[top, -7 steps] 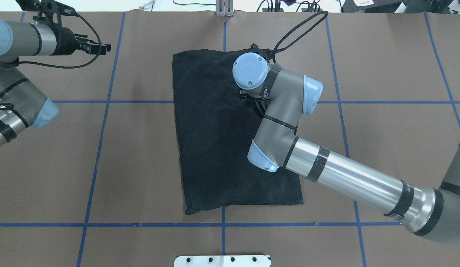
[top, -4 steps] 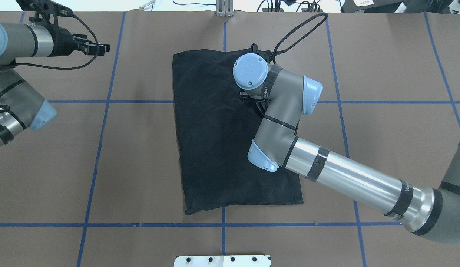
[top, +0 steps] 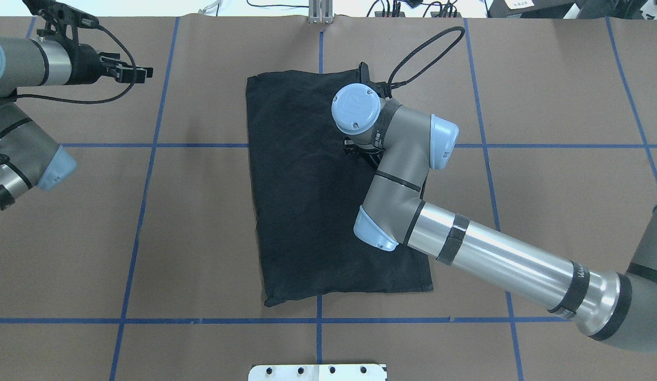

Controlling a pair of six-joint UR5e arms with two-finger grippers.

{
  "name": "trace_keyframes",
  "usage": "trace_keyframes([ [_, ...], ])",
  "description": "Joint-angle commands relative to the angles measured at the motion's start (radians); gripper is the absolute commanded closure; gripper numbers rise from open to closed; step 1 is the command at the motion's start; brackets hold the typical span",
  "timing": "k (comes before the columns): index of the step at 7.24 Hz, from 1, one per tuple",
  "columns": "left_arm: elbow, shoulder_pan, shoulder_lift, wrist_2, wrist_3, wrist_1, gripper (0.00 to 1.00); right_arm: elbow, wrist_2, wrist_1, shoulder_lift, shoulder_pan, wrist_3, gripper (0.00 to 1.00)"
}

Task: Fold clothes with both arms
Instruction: 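Release the shirt and raise the right gripper away from it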

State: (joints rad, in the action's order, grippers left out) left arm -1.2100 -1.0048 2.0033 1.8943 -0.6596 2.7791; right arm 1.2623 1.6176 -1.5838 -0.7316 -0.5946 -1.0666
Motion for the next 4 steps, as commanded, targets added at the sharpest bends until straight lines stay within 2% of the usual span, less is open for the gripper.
trace_keyframes([
  [1,0.000,0.000,0.000,0.000,-0.002,-0.003,0.00,0.025,-0.002,-0.042,-0.034,-0.025,0.081,0.00],
  [4,0.004,0.000,-0.001,0.023,-0.002,-0.009,0.00,0.195,0.001,-0.050,-0.208,-0.103,0.215,0.00],
])
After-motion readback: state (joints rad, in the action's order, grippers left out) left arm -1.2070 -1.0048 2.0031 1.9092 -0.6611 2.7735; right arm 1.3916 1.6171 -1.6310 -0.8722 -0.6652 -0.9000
